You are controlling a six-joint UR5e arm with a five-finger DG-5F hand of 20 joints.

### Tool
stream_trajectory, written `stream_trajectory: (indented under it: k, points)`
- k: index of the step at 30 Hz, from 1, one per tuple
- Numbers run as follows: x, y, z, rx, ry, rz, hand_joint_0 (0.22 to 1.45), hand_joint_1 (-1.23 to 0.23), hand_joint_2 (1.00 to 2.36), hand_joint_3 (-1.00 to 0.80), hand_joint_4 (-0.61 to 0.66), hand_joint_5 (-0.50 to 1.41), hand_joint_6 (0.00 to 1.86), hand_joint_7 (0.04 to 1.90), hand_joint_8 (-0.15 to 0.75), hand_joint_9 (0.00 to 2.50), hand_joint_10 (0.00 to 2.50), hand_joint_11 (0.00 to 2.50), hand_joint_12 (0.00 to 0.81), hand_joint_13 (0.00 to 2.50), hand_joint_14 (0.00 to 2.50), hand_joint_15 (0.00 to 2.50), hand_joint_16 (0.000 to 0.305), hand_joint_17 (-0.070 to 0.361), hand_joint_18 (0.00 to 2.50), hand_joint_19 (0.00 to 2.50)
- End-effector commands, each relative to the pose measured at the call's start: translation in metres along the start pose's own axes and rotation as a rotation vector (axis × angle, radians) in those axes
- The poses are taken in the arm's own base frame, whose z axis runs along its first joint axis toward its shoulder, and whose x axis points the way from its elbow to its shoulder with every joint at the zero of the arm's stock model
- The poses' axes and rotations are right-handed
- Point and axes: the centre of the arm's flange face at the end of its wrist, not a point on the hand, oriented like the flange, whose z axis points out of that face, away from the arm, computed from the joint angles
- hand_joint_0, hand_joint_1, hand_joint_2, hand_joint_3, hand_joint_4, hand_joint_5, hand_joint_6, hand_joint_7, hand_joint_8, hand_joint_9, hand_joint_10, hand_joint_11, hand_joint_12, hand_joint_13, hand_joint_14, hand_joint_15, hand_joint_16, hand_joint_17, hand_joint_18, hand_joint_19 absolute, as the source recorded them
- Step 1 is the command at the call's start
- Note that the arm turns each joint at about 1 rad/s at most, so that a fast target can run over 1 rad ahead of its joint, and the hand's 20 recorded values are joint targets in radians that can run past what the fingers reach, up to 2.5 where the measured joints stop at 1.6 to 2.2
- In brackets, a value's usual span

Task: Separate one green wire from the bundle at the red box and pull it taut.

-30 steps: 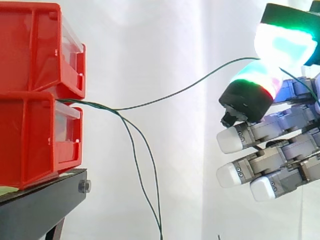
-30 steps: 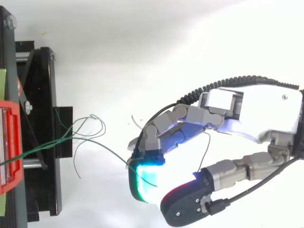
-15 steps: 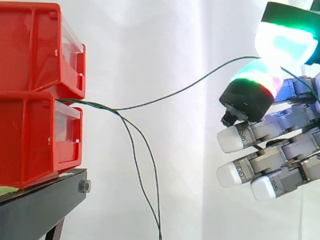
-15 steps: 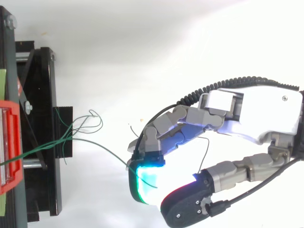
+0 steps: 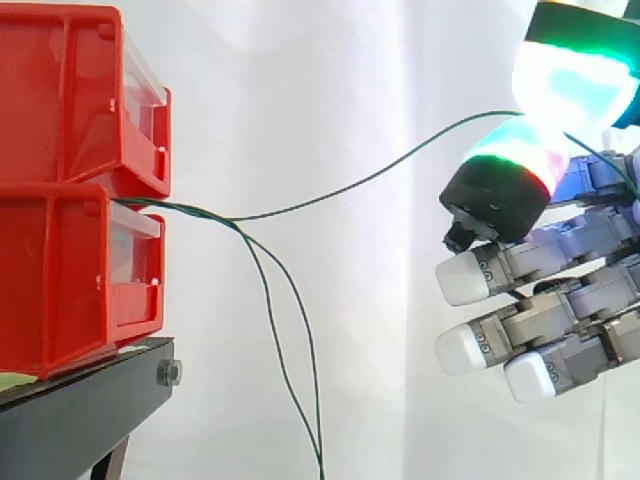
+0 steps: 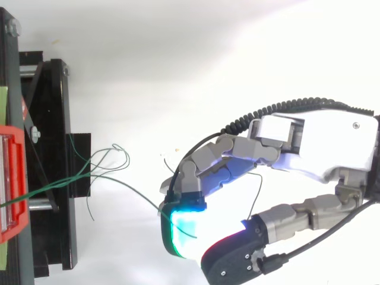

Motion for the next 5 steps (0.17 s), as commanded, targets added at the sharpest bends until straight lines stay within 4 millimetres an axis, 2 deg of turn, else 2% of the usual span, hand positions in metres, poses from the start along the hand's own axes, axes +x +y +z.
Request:
stream_trajectory:
  k: [1, 5]
  points:
    - [0.0007, -0.0005, 0.0002, 0.001, 0.001, 0.0, 0.62, -0.74, 1.01, -0.16, -0.03, -0.1, 0.85, 1.08, 0.235, 0.76, 0.0, 0.1, 0.326, 0.49, 0.01, 0.14, 0.044, 0.1, 0.46, 0.35]
    - [0.0006, 0.0005, -0.0001, -0.001, 0.001, 0.0, 0.62, -0.74, 1.01, -0.16, -0.03, -0.1, 0.85, 1.08, 0.235, 0.76, 0.0, 0.1, 0.328, 0.49, 0.01, 0.14, 0.044, 0.1, 0.46, 0.35]
